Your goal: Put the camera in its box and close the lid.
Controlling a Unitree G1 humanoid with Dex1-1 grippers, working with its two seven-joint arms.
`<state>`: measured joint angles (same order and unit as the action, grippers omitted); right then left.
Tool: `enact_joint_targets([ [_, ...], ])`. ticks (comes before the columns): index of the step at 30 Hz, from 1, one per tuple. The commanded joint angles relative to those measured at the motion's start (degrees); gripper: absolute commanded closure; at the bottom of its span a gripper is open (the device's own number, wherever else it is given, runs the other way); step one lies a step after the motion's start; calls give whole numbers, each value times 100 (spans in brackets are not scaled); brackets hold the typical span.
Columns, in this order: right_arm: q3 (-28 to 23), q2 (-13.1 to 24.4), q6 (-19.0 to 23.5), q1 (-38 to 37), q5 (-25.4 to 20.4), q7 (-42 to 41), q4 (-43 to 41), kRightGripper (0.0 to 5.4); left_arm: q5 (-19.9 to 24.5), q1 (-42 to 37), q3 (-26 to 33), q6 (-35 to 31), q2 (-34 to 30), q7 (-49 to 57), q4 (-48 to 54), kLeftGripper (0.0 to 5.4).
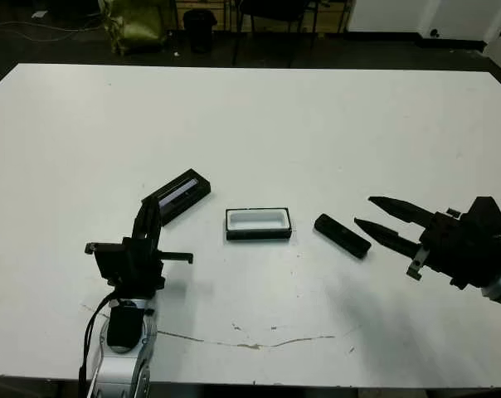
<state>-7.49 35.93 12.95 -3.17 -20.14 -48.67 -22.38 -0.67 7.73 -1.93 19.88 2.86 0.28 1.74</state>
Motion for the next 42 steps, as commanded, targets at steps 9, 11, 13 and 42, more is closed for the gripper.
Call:
enact_joint_targets([
  [9,310,335,62,448,144,-312,870,84,-15,112,-8,-137,-8,28,2,540],
  [11,344,293,26,519,113,-359,1070,38,-1,103,-3,-139,-13,17,-5,540],
  [13,388,279,32,572,130,-363,1199,2,51,84,9,-71,-13,-16,-65,540],
  [42,1049,23,78,999,349,-592,2348,4,34,111,4,-111,-23,-23,-32,540],
])
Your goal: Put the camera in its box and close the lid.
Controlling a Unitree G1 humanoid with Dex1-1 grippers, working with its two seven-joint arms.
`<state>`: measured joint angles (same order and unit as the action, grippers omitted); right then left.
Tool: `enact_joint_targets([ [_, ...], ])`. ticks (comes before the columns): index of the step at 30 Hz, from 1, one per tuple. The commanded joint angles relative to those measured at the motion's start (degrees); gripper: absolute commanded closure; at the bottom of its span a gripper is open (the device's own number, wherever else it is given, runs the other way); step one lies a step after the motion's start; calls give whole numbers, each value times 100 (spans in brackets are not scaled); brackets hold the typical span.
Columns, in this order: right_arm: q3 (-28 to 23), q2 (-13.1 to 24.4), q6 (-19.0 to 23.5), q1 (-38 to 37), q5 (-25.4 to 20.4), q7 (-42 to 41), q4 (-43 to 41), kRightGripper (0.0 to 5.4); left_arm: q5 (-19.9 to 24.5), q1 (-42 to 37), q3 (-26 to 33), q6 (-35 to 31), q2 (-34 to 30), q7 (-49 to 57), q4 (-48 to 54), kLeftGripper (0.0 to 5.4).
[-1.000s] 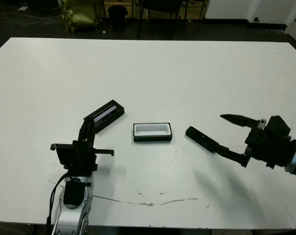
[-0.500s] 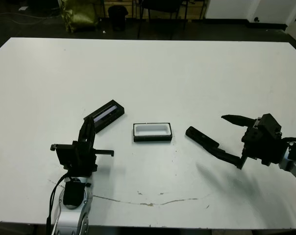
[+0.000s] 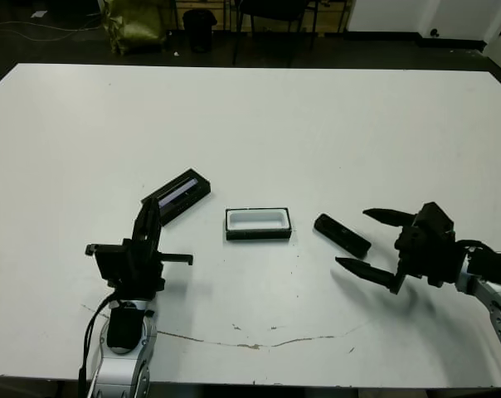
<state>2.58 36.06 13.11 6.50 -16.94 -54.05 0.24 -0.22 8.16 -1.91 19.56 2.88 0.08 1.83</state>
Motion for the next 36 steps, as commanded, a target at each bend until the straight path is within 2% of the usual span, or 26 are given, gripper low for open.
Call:
enact_joint_targets([
  [1,36,-8,8,33,45,-57,122,4,0,65,3,-68,-24,-11,-50,540],
  [7,43,-43,89,61,86,2,202,4,-27,58,8,-60,-24,8,-71,540],
  [13,34,-143,-262,45,158,2,458,4,-66,61,2,-78,-14,34,-50,540],
  [19,52,-219,-282,70,181,12,648,4,-27,81,1,-107,-4,21,-23,540],
  [26,148,-224,-225,50,361,97,523,4,-56,56,8,-54,-7,42,-72,540],
  [31,237,-193,145,49,350,132,372,3,-16,68,7,-75,-13,15,-54,540],
  [36,285,-204,413,-31,389,248,94,86,-25,55,12,-30,-29,5,-76,540],
])
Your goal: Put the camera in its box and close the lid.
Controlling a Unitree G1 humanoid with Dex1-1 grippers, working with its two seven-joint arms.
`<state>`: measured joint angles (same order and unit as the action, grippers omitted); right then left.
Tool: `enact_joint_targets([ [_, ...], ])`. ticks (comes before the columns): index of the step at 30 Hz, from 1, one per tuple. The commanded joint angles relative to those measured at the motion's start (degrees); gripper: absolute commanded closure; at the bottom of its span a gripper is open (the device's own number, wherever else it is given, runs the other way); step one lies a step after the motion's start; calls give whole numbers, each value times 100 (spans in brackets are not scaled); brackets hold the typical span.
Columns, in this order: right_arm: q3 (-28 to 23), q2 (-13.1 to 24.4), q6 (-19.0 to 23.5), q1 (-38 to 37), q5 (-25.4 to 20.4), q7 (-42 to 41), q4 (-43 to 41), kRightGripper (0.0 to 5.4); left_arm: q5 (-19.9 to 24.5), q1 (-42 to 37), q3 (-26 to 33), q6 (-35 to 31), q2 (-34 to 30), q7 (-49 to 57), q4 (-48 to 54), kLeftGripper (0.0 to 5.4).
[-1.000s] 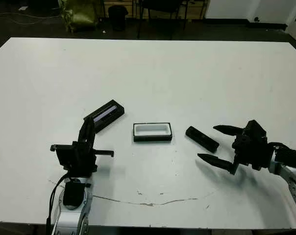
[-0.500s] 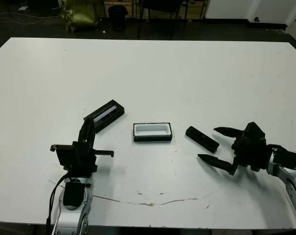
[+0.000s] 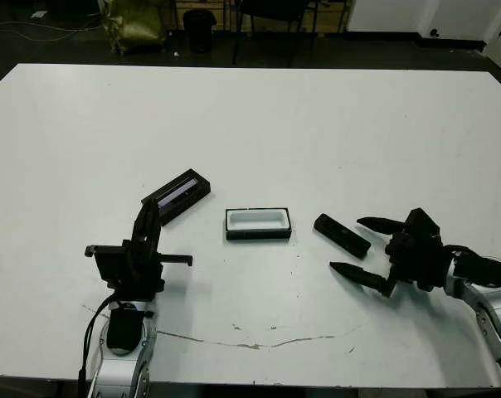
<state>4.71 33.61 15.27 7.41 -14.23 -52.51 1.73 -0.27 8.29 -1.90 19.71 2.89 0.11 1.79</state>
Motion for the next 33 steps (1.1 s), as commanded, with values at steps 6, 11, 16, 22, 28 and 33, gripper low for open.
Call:
enact_joint_targets([
  [6,97,34,429,-170,36,138,-195,224,-38,73,-2,-135,0,39,5,540],
  [11,97,8,369,-229,39,141,-209,335,-71,40,9,-40,-19,45,-73,540],
  [16,103,-118,147,-280,65,198,151,447,-77,43,18,-26,-14,49,-67,540],
  [22,123,-166,151,-319,108,453,227,486,-59,54,17,-65,-18,36,-31,540],
  [28,89,-191,-105,-324,76,434,327,486,-72,55,21,-58,-24,38,-43,540],
  [33,-109,-136,-31,-111,-71,436,275,486,-29,62,17,-82,-3,29,-24,540],
])
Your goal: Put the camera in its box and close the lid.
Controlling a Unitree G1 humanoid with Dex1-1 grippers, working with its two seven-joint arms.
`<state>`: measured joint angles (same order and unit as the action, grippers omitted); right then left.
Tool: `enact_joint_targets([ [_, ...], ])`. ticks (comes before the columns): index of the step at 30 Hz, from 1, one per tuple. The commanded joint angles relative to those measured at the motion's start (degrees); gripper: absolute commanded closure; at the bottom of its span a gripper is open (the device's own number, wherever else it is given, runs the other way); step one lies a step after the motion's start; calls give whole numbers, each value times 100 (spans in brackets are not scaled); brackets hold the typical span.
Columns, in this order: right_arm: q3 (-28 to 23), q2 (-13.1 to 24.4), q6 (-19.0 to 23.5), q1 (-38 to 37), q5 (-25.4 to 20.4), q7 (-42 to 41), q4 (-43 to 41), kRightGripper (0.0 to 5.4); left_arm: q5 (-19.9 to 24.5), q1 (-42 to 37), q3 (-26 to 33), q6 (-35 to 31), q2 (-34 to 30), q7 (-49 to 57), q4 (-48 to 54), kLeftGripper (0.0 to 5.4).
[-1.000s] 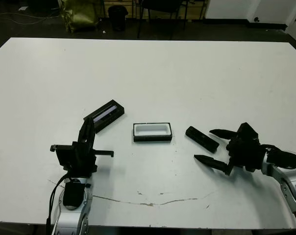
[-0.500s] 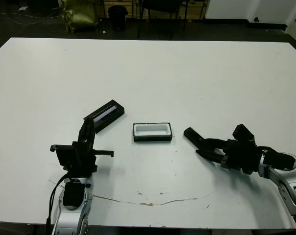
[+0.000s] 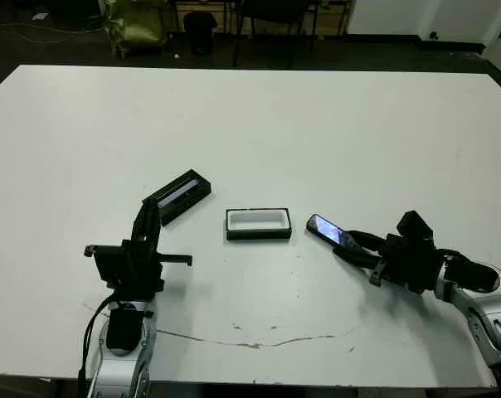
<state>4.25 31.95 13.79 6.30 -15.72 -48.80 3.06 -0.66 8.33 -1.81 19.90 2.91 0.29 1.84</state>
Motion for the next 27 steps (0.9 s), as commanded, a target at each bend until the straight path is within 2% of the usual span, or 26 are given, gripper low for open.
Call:
enact_joint_targets([
  [1,-80,86,176,66,135,124,53,487,27,60,8,-111,-2,4,-27,540],
  [3,-91,264,564,322,202,182,-210,488,32,71,0,-144,3,5,-6,540],
  [5,-133,330,706,643,122,25,-130,490,53,58,0,-82,0,-16,-52,540],
  [9,-269,66,234,1468,-146,-492,914,490,13,47,-3,-71,-7,6,-81,540],
  [13,-69,67,251,2393,-3,-903,1594,490,-22,54,-12,-68,1,30,-79,540],
  [17,125,-100,-62,3211,96,-1501,2513,490,-19,40,-2,-43,-3,24,-120,540],
  [21,429,-282,-107,4079,269,-2284,3481,492,51,28,3,18,13,-10,-164,540],
  [27,750,-634,-976,4846,765,-2982,4607,492,39,24,-2,23,15,-8,-180,540],
])
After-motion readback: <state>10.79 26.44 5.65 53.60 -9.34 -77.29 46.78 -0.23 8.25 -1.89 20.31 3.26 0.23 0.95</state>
